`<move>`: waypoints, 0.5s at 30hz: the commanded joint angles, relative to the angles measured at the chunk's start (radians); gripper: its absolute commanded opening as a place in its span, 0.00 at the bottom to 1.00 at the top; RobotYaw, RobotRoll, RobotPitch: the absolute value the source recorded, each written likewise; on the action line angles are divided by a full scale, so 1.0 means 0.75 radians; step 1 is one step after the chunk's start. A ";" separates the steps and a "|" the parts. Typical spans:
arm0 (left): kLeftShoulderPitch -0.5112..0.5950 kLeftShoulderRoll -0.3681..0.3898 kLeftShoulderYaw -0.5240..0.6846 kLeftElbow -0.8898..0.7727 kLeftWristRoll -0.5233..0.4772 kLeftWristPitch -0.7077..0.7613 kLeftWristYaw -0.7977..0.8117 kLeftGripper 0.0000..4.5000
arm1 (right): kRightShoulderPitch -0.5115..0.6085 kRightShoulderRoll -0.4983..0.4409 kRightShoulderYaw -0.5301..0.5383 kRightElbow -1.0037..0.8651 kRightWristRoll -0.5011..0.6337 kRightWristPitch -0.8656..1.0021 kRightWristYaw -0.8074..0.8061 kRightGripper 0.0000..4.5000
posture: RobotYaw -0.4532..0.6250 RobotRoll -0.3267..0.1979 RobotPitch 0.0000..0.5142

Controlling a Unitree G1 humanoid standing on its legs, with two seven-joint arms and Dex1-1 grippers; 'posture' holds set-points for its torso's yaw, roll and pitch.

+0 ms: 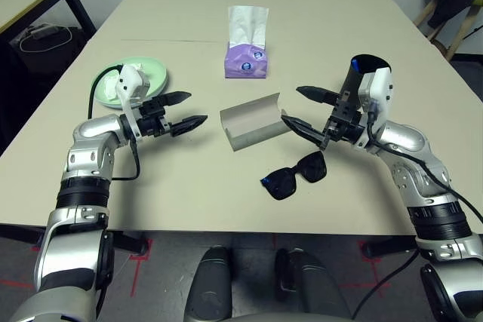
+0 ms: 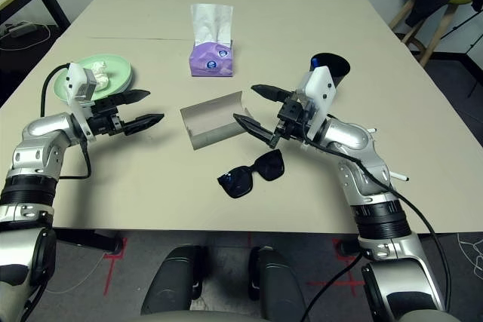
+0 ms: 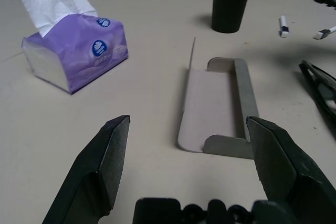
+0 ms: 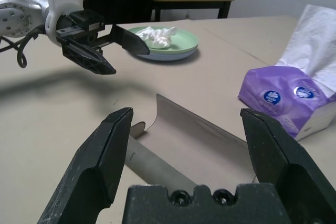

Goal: Organize and tidy the items on the table.

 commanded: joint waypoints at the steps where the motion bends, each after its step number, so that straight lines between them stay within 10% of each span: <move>1: 0.045 -0.009 -0.020 -0.039 -0.025 -0.054 -0.041 1.00 | -0.025 -0.048 0.063 -0.068 -0.061 0.116 -0.023 1.00 | 0.57 0.62 0.33; 15: 0.137 -0.032 -0.091 -0.017 -0.063 -0.275 -0.299 1.00 | -0.151 -0.234 0.255 -0.356 -0.171 0.467 0.020 1.00 | 0.55 0.62 0.38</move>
